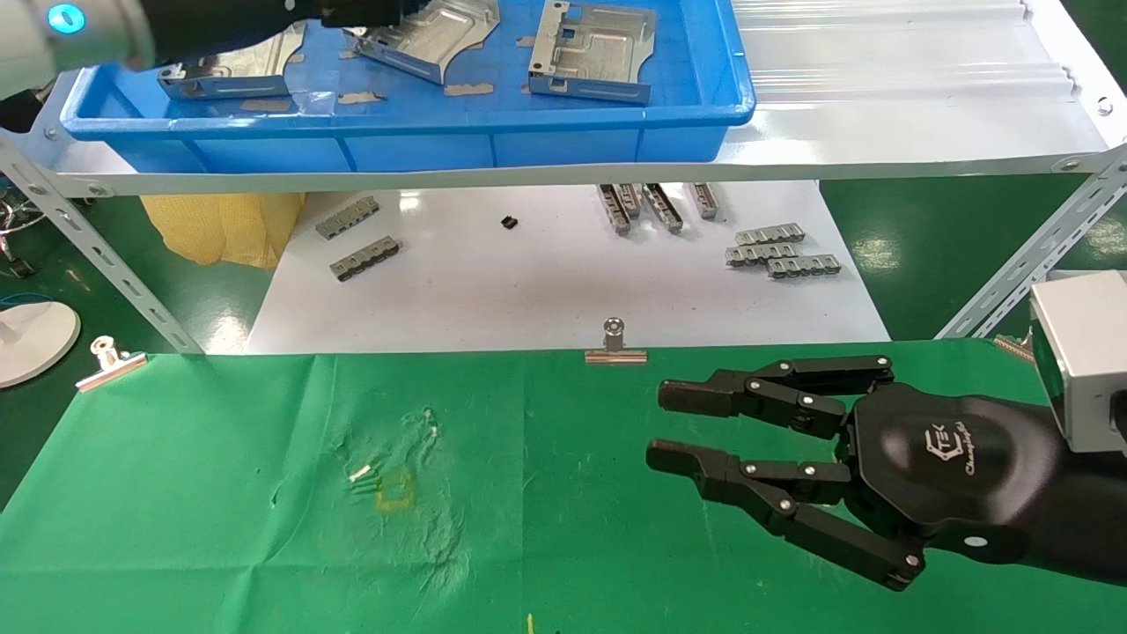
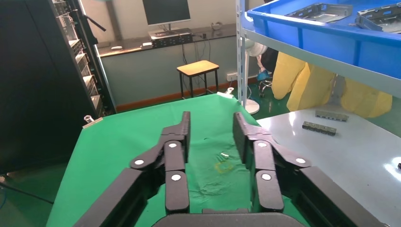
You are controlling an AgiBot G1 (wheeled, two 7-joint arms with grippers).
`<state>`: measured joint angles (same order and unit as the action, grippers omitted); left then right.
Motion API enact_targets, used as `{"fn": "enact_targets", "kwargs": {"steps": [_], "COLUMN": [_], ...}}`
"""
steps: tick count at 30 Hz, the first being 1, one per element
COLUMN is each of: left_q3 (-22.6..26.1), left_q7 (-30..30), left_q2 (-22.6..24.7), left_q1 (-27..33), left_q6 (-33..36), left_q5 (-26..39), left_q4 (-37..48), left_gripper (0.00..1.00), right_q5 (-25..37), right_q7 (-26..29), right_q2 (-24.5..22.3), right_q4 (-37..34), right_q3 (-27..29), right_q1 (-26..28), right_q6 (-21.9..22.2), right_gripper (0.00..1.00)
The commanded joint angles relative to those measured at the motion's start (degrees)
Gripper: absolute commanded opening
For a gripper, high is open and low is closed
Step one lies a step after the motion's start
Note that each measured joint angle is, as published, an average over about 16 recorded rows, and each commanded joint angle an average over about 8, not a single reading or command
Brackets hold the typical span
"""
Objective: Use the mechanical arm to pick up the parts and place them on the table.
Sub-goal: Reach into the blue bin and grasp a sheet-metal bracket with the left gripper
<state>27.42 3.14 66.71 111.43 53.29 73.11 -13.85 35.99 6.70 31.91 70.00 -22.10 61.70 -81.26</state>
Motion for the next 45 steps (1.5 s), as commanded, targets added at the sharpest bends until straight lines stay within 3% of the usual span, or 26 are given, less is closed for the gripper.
{"fn": "enact_targets", "kwargs": {"steps": [1, 6, 7, 45], "left_q3": [0.6, 1.6, 1.7, 1.4], "left_q7": [-0.7, -0.6, -0.5, -0.8], "left_q2": [2.7, 5.9, 6.3, 9.2], "left_q1": [2.2, 4.1, 4.2, 3.7], "left_q6": [-4.2, -8.9, -9.4, -14.8], "left_q5": [1.5, 3.1, 3.3, 2.8], "left_q4": [4.7, 10.4, 11.1, 13.0], "left_gripper": [0.69, 0.06, 0.00, 0.00], "right_q5": [0.0, 0.0, 0.0, 0.0], "right_q7": [0.0, 0.0, 0.0, 0.0], "right_q2": [0.0, 0.0, 0.0, 0.0], "right_q4": [0.0, 0.0, 0.0, 0.0], "right_q3": [0.0, 0.0, 0.0, 0.0], "right_q1": [0.0, 0.0, 0.0, 0.0], "right_q6": [0.0, 0.0, 0.0, 0.0], "right_gripper": [1.00, 1.00, 1.00, 1.00]}}
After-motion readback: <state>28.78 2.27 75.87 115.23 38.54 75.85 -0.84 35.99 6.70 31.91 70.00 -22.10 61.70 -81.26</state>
